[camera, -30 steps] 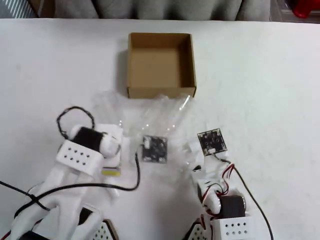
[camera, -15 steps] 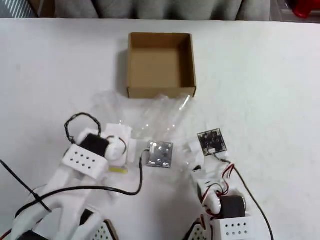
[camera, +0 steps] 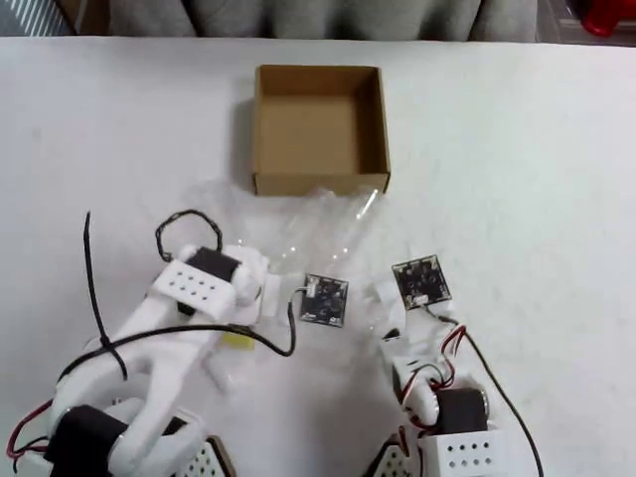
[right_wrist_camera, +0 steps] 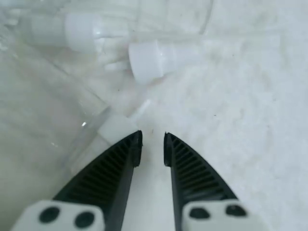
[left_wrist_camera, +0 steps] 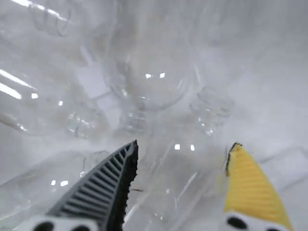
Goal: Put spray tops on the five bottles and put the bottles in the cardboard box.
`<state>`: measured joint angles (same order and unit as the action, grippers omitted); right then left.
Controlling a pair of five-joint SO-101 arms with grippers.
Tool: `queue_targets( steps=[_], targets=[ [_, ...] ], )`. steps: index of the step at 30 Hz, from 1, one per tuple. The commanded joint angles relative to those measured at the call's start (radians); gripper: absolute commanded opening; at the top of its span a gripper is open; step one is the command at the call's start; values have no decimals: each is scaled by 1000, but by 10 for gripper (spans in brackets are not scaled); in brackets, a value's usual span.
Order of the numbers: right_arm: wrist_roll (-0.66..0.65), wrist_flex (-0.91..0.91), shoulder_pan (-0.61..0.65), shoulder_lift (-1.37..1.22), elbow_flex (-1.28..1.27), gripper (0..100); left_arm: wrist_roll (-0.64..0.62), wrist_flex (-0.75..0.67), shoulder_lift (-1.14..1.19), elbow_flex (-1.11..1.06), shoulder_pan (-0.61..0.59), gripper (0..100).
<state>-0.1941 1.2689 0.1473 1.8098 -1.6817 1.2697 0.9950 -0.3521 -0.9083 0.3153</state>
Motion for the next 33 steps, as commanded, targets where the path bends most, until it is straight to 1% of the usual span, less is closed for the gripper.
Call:
queue_targets(
  steps=[1, 5, 9, 18, 20, 22, 26, 33],
  targets=[
    [-11, 4, 12, -8, -9, 49, 15, -11, 4, 54, 10, 290],
    [-11, 4, 12, -8, -9, 49, 34, -25, 5, 29, 13, 287],
    [-11, 4, 12, -8, -9, 49, 34, -120, 5, -29, -10, 289],
    [-11, 4, 12, -8, -9, 49, 34, -133, 25, -29, -41, 286],
    [-11, 4, 12, -8, -9, 49, 31, -170, 74, -29, -41, 284],
    [-11, 4, 12, -8, -9, 49, 31, -195, 125, -17, -41, 252],
    [-11, 4, 12, -8, -9, 49, 34, -121, 199, 72, -41, 180],
    [-11, 4, 12, -8, -9, 50, 29, -101, 225, 98, -30, 55]
  ],
)
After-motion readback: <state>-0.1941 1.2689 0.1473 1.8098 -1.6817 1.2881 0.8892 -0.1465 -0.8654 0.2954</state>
